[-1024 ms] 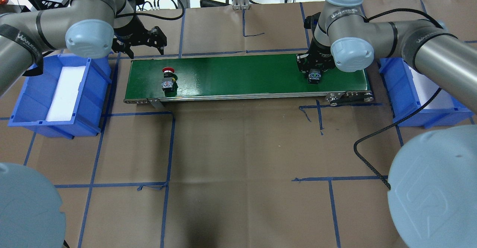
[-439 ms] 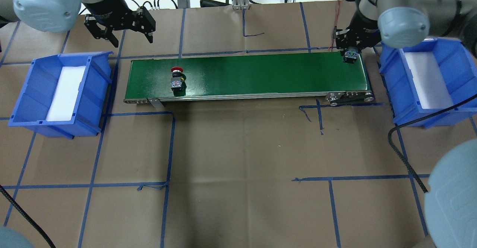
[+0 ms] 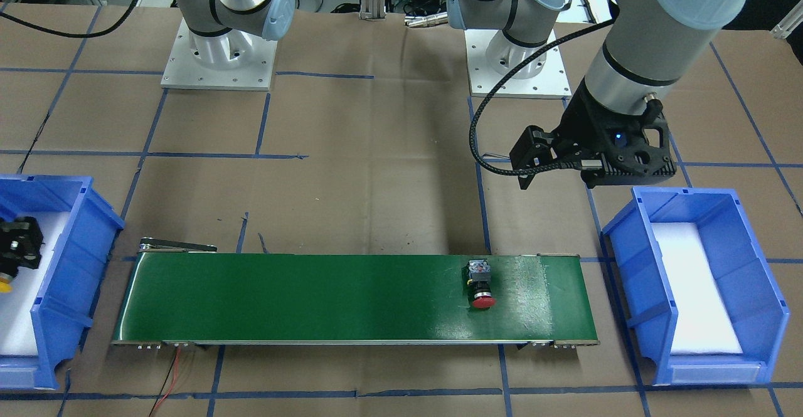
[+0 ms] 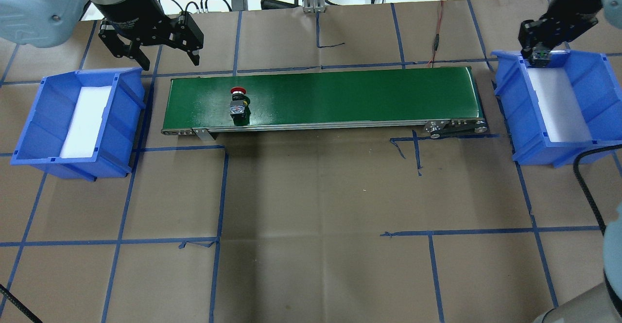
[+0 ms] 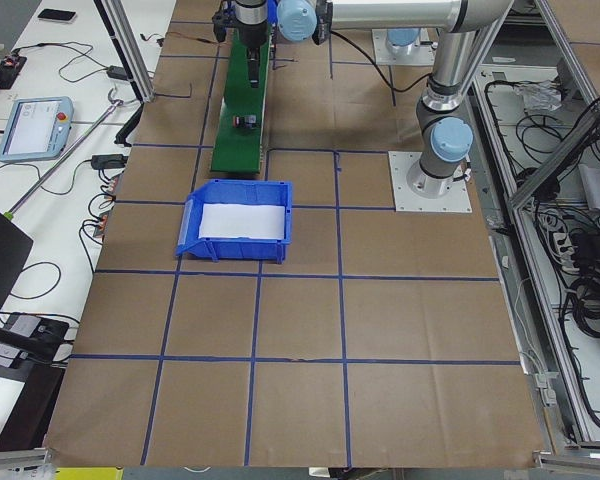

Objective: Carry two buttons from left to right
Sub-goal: 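Lift yellow button with right gripper while left gripper withdraws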

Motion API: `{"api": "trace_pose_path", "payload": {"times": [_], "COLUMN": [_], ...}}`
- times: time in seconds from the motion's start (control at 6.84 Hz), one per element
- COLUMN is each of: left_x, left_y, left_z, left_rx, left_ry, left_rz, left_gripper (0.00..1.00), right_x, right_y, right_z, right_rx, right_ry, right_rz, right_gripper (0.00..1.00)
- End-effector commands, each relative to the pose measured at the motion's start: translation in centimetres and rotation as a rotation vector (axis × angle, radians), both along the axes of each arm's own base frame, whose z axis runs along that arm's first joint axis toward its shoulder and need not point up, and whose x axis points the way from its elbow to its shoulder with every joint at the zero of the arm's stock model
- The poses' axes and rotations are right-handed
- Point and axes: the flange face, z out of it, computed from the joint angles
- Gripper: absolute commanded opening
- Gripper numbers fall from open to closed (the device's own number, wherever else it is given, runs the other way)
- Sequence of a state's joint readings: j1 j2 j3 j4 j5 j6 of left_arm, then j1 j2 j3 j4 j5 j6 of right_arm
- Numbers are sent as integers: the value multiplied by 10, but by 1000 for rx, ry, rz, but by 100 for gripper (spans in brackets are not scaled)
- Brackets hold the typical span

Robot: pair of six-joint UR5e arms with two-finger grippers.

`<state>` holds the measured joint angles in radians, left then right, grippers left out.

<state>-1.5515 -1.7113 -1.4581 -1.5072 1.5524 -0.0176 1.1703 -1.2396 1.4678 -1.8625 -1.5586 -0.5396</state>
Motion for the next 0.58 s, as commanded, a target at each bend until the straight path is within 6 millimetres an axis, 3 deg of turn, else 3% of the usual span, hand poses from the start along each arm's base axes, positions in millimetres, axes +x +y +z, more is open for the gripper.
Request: {"api": "trace_pose_path", "payload": {"times": [0.0,0.29,0.44], "left_x": [-6,-1,0], "left_y": [15,19,20], "left_z": [2,2,-3], "left_rx": [2,3,6], "left_ry": [-2,0,0], "left_rz": [-18,-11,-11], "left_gripper": [100,100,100], "right_x": [-83,-96,-94], "right_y": [24,46,50], "right_z": [-17,-83,-102], "right_rx": [31,78,78], "right_ry": [-8,-49,-41], "right_rz": [84,88,90], "right_gripper": [4,4,4]}}
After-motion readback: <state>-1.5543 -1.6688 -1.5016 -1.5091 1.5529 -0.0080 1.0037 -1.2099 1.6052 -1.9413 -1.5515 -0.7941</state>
